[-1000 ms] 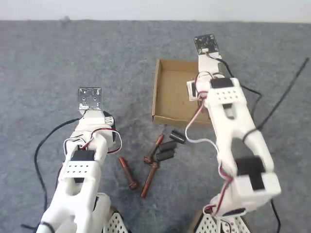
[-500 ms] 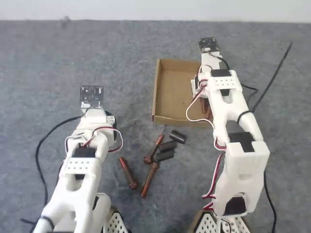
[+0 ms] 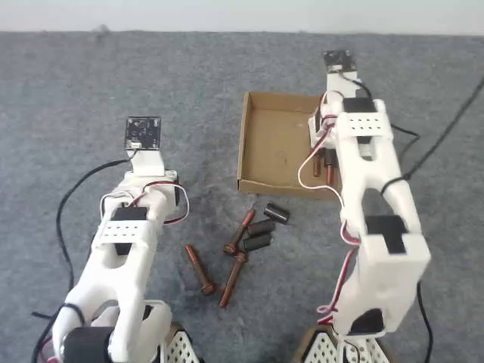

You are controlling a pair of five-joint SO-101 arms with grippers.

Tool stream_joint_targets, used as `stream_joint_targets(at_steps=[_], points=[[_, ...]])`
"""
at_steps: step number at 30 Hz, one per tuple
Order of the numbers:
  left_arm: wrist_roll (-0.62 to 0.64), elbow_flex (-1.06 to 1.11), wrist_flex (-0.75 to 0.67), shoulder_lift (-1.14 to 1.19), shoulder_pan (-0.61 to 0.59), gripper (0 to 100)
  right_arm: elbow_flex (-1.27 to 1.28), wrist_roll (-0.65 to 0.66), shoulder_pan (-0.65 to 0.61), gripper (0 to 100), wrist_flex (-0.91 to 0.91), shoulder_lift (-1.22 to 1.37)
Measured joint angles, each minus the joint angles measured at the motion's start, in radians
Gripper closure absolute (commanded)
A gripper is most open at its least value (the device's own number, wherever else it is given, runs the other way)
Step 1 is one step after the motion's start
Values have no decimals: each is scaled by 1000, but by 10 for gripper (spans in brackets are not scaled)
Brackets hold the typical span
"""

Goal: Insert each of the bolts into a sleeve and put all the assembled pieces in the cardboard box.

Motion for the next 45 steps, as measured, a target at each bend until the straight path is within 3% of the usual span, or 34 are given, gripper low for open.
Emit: stream_joint_targets(at_steps=[4,10,14,25,29,34,39,45], points=[[3,0,0,0,-6,981,0,6,0,993,155,-77],[-2,0,-2,0,-21,981,0,137,-91,993,385,-123],[2,-9,-25,8,-71,981,81,167,-161,993,425,-169],[-2,-18,-28,9,-83,981,457,173,-324,993,356,-528],[-2,-18,-28,9,-83,981,605,173,-361,992,250,-623],[-3,-18,-28,9,-83,980,772,281,-362,984,84,-629],[-64,-18,-28,9,-69,980,786,311,-364,900,-2,-566],[-141,-18,-28,9,-46,980,743,336,-367,949,-54,-425]])
